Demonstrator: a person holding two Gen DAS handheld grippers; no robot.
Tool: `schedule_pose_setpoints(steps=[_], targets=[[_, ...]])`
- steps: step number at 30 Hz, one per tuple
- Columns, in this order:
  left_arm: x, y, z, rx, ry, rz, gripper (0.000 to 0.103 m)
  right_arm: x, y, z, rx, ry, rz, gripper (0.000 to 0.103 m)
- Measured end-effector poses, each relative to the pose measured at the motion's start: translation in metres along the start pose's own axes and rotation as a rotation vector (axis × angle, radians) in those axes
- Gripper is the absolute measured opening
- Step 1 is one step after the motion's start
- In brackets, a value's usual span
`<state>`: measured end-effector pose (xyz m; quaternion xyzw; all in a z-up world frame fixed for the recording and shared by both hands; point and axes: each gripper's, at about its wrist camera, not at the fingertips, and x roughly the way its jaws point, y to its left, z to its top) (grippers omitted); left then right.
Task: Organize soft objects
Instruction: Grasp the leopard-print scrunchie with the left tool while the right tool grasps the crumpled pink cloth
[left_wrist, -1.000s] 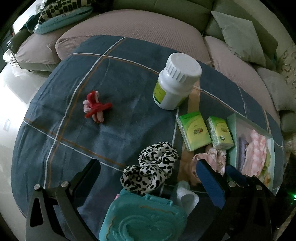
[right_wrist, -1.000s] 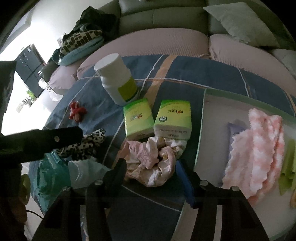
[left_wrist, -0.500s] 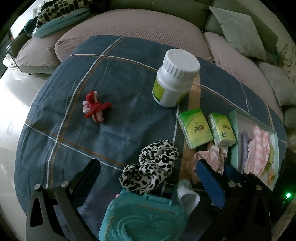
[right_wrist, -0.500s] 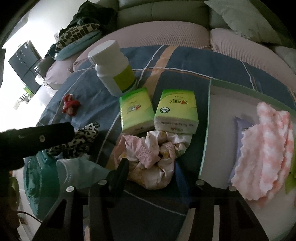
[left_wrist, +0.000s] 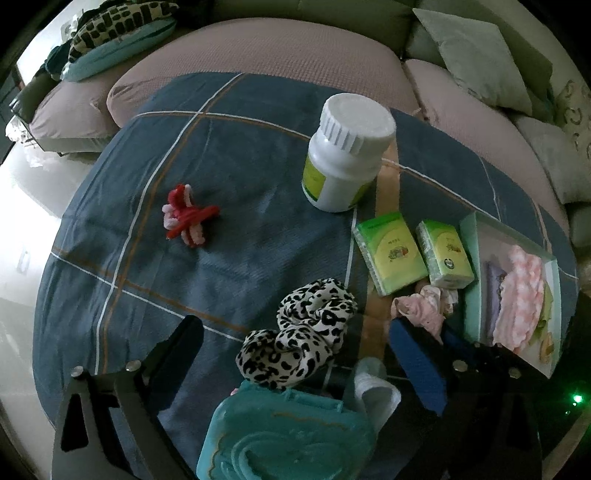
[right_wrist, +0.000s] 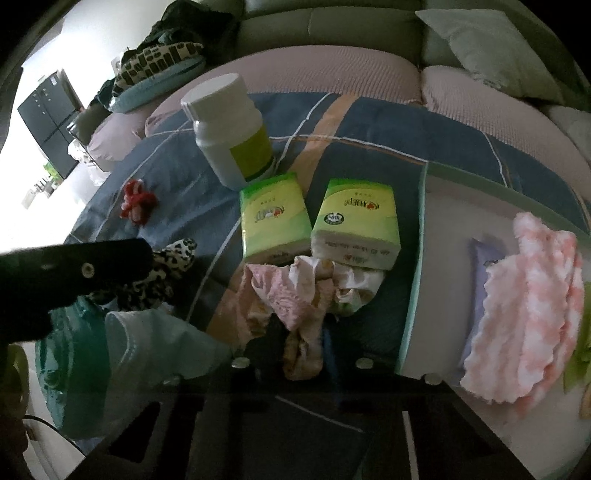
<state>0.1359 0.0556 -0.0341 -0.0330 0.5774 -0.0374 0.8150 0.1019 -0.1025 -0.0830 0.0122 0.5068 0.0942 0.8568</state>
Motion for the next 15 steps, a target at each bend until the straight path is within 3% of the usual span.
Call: schedule_pose_setpoints(steps=[5,9,11,15], targets=[[0.005,-0.005,0.000,0.013,0.021,0.010,0.070,-0.002,-0.002,0.000,0.011,-0.004,0.012,0.019],[0.012,-0.007,-0.001,0.024,0.045,0.026,0.065,-0.001,-0.004,0.000,0.017,0.000,0.020,0.019],[0.014,-0.009,-0.001,0.032,0.053,0.028,0.053,-0.002,-0.005,0.000,0.018,0.001,0.022,0.019],[0.016,-0.013,-0.002,0.052,0.058,0.025,0.047,-0.002,-0.006,-0.001,0.020,0.002,0.026,0.019]])
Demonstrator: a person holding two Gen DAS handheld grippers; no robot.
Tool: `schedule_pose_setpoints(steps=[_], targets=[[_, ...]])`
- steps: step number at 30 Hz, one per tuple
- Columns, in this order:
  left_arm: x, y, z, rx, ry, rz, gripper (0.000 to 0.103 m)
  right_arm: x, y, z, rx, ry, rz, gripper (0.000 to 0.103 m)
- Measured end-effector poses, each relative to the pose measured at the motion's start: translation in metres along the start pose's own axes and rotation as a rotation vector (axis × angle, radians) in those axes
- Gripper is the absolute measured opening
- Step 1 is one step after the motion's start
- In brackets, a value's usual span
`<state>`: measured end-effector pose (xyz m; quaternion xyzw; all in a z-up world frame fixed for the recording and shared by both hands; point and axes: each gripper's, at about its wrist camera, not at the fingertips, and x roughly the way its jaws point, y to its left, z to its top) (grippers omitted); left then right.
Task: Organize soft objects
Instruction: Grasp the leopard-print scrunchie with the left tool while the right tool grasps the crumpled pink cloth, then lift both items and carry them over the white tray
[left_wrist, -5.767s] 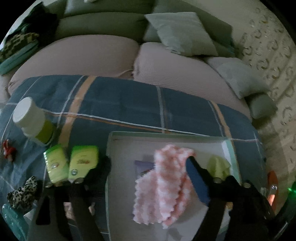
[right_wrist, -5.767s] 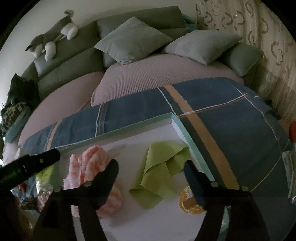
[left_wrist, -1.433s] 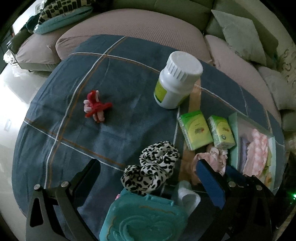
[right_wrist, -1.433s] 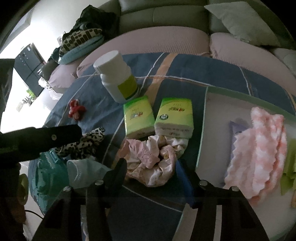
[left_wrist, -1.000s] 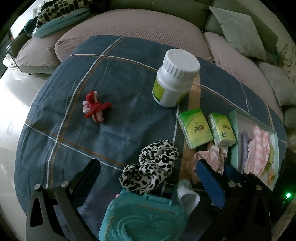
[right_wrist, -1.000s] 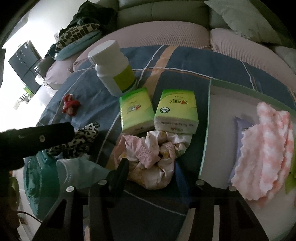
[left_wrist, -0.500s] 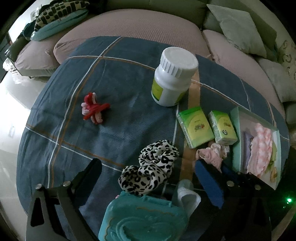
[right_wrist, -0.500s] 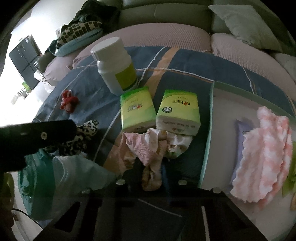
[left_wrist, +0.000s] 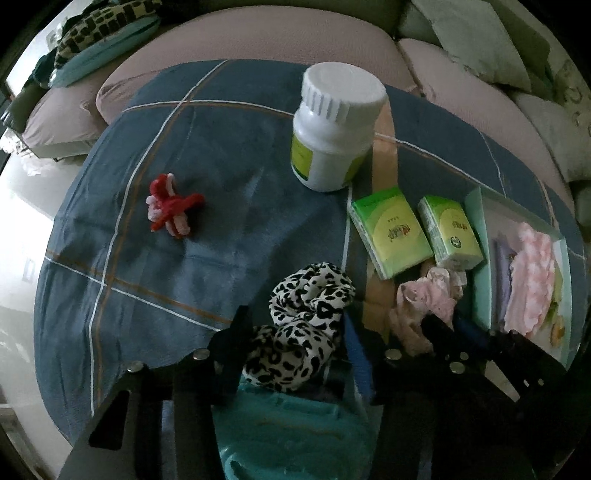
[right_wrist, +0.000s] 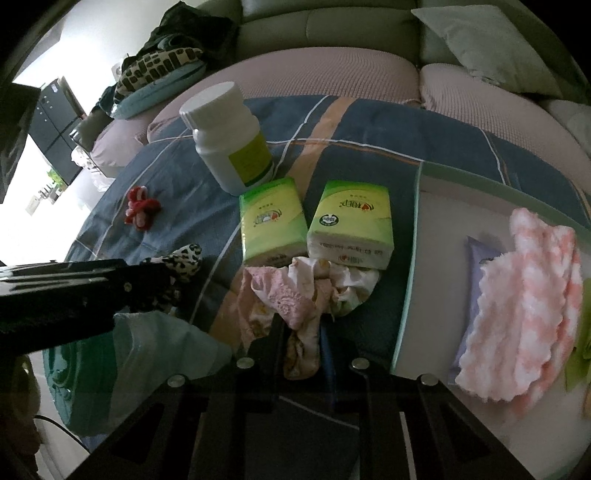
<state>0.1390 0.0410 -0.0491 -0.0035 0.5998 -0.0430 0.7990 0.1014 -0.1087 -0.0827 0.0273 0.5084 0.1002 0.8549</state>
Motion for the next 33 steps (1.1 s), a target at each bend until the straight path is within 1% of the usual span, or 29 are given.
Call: schedule_pose_setpoints(steps=[2,10,12,19,25,33], targets=[[0.000,0.000,0.000,-0.005,-0.003,-0.016,0.040,0.001,-0.001,0.000,0.003,0.003,0.002,0.019],[-0.006,0.010,0.003,-0.029,-0.034,-0.028,0.028,-0.001,-0.001,-0.001,0.006,-0.002,0.010,0.019],[-0.008,0.009,0.002,-0.036,-0.042,-0.028,0.027,-0.002,-0.001,-0.001,0.009,-0.008,0.016,0.016],[-0.017,0.016,0.001,-0.047,-0.069,-0.027,0.022,-0.007,-0.004,-0.001,0.018,-0.021,0.024,0.012],[-0.023,0.021,0.001,-0.068,-0.095,-0.042,0.019,-0.013,-0.005,0.001,0.024,-0.040,0.037,0.012],[-0.032,0.025,0.002,-0.089,-0.132,-0.052,0.018,-0.023,-0.008,0.002,0.040,-0.067,0.060,0.012]])
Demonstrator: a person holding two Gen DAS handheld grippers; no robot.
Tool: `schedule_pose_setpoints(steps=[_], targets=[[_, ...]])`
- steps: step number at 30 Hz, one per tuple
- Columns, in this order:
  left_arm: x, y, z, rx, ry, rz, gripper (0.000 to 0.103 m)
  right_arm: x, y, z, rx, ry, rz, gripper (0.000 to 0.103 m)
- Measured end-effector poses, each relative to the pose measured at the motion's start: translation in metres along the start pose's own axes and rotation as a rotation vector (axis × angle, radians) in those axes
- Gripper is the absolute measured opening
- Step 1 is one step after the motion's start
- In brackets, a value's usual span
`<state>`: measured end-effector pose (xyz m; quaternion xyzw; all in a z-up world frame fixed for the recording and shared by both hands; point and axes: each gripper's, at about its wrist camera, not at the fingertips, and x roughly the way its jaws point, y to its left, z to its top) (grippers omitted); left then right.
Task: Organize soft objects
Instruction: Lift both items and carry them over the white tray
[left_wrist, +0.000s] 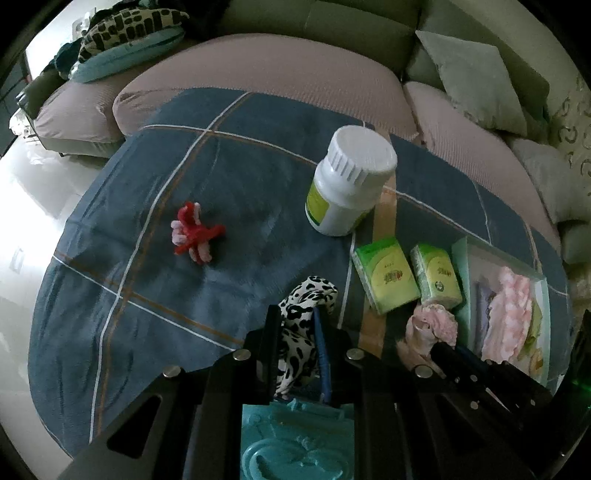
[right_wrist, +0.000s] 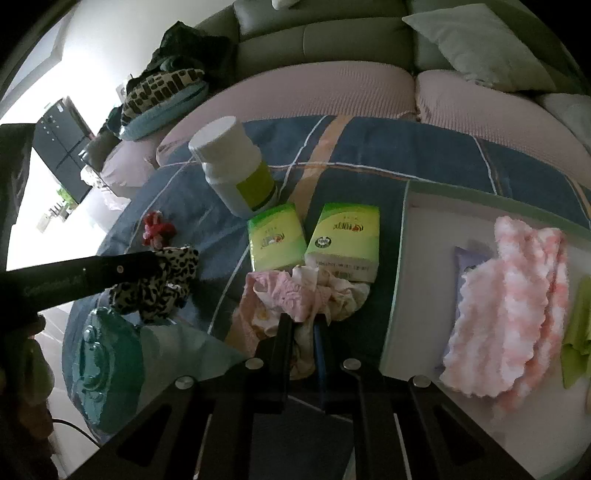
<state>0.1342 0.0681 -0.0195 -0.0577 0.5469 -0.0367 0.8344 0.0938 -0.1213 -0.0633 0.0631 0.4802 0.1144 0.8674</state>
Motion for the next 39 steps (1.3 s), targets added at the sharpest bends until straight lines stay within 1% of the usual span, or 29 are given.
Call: schedule_pose_setpoints(steps=[5,11,16,25,31,39], targets=[[-0.010,-0.001,0.000,-0.004,-0.027,-0.002,0.018,-0.008,-0.001,0.002,0.005,-0.025,0.011,0.012],[-0.031,-0.002,0.002,-0.011,-0.088,-0.037,0.018,-0.026,0.000,0.004,0.006,-0.073,0.029,0.012],[-0.050,-0.005,0.002,-0.003,-0.138,-0.043,0.018,-0.043,0.001,0.006,0.010,-0.120,0.037,0.012],[-0.098,-0.016,0.003,0.022,-0.269,-0.071,0.018,-0.104,-0.007,0.008,0.039,-0.277,0.025,0.012],[-0.115,-0.028,0.001,0.052,-0.313,-0.087,0.018,-0.142,-0.029,0.006,0.092,-0.367,-0.028,0.012],[-0.121,-0.053,-0.001,0.111,-0.324,-0.127,0.018,-0.185,-0.080,-0.006,0.216,-0.443,-0.154,0.012]])
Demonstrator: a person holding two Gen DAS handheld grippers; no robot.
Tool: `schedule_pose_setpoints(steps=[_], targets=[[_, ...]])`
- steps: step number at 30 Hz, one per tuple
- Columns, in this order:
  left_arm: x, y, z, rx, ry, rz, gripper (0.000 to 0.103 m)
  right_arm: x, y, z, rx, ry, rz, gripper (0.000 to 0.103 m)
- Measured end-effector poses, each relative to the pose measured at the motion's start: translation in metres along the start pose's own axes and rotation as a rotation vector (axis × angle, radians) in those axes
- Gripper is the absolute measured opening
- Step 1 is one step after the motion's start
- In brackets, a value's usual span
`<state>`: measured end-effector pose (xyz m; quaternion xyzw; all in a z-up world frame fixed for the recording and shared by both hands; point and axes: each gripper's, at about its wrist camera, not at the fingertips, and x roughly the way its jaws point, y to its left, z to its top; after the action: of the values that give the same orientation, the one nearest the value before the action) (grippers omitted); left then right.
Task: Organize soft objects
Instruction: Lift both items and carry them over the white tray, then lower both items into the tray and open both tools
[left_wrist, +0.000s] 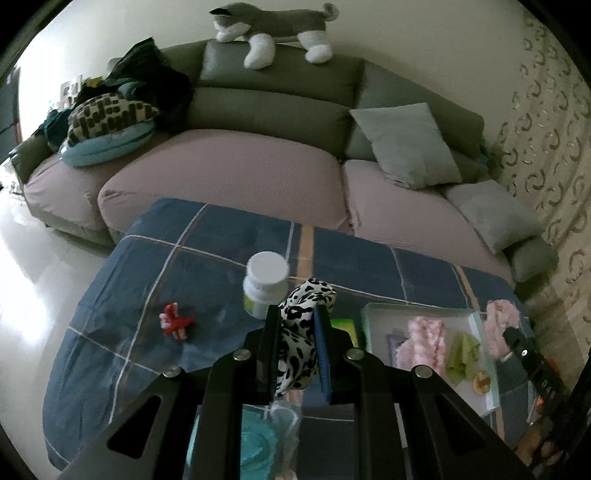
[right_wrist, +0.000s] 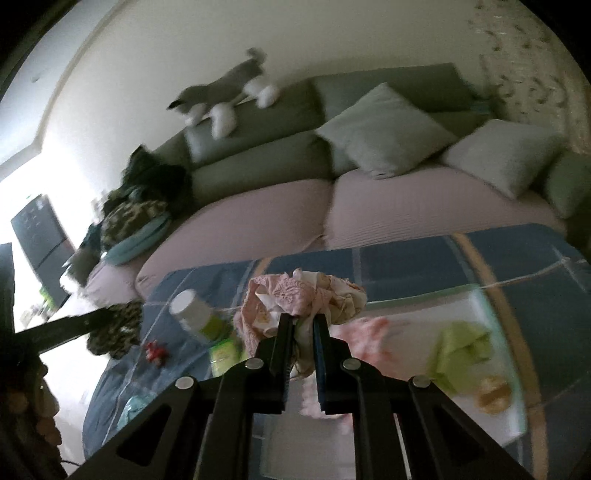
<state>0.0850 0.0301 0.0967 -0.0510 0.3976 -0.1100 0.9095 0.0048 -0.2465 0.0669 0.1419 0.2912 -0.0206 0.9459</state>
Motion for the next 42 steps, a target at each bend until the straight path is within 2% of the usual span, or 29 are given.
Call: schedule_pose_setpoints(steps=[11,22,25,28,35,42], targets=[[0.016,-0.049,-0.005,0.084,0.038,-0.079,0.018,-0.050,-0.073,0.013,0.123,-0.090,-0.193,0.012],[0.039,-0.116,-0.021,0.226,0.122,-0.176,0.018,-0.063,-0.107,0.013,0.174,-0.088,-0.285,0.012],[0.047,-0.127,-0.027,0.251,0.150,-0.185,0.018,-0.063,-0.110,0.011,0.173,-0.082,-0.287,0.012],[0.055,-0.136,-0.033,0.271,0.178,-0.185,0.018,-0.056,-0.113,0.008,0.178,-0.053,-0.280,0.012],[0.076,-0.152,-0.046,0.305,0.249,-0.195,0.018,-0.008,-0.123,-0.007,0.190,0.097,-0.266,0.012],[0.094,-0.166,-0.059,0.337,0.310,-0.206,0.018,0.010,-0.121,-0.013,0.161,0.154,-0.267,0.012]])
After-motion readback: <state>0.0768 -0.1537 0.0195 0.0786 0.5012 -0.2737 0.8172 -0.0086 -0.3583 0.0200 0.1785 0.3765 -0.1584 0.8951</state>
